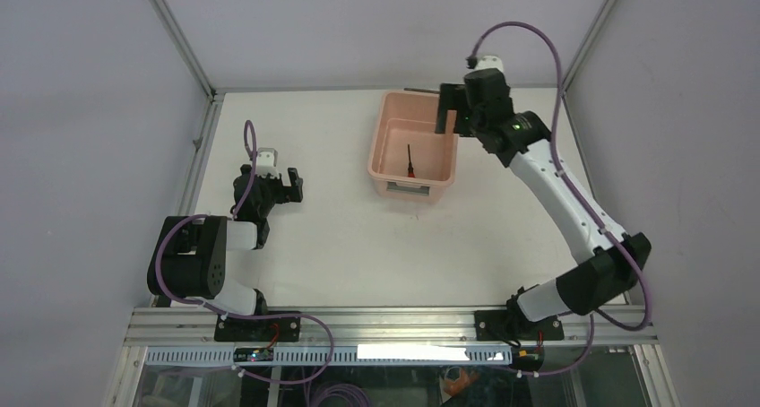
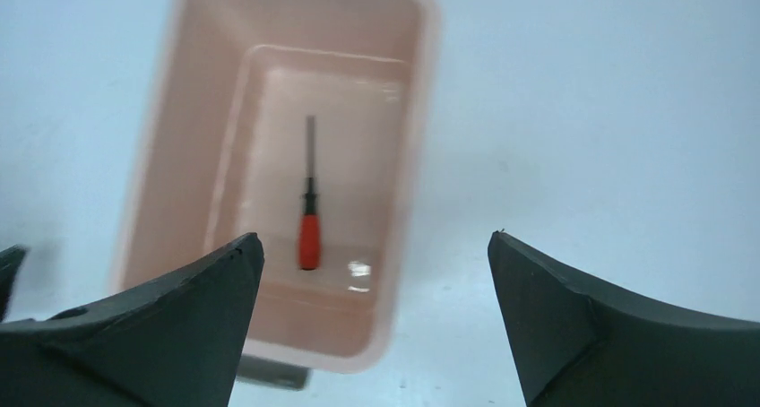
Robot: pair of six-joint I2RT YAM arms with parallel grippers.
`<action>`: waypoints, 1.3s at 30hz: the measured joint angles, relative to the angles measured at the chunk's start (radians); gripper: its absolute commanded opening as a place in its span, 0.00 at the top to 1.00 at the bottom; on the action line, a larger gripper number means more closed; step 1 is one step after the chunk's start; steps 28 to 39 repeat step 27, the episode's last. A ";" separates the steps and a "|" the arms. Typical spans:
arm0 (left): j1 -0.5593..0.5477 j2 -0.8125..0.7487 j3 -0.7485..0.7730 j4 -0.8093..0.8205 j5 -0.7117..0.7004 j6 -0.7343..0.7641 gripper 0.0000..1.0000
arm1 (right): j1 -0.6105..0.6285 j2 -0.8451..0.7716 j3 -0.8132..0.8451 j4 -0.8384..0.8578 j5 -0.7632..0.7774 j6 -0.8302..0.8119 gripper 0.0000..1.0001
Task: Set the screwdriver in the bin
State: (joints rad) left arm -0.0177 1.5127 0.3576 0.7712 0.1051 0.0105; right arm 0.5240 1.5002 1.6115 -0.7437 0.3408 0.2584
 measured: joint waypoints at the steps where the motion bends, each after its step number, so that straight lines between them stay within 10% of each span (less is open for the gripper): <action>1: 0.000 0.000 0.000 0.000 0.000 0.000 0.01 | -0.039 -0.038 -0.047 0.023 -0.009 -0.008 0.01; 8: 0.000 0.000 0.000 0.000 0.000 0.000 0.01 | -0.297 -0.323 -0.523 0.232 -0.078 -0.100 0.01; 21: 0.000 0.000 0.000 0.000 0.000 0.000 0.01 | -0.304 -0.759 -1.150 0.530 -0.169 -0.060 0.01; 39: 0.000 0.000 0.000 0.000 0.000 0.000 0.01 | -0.304 -0.871 -1.249 0.613 -0.146 -0.018 0.01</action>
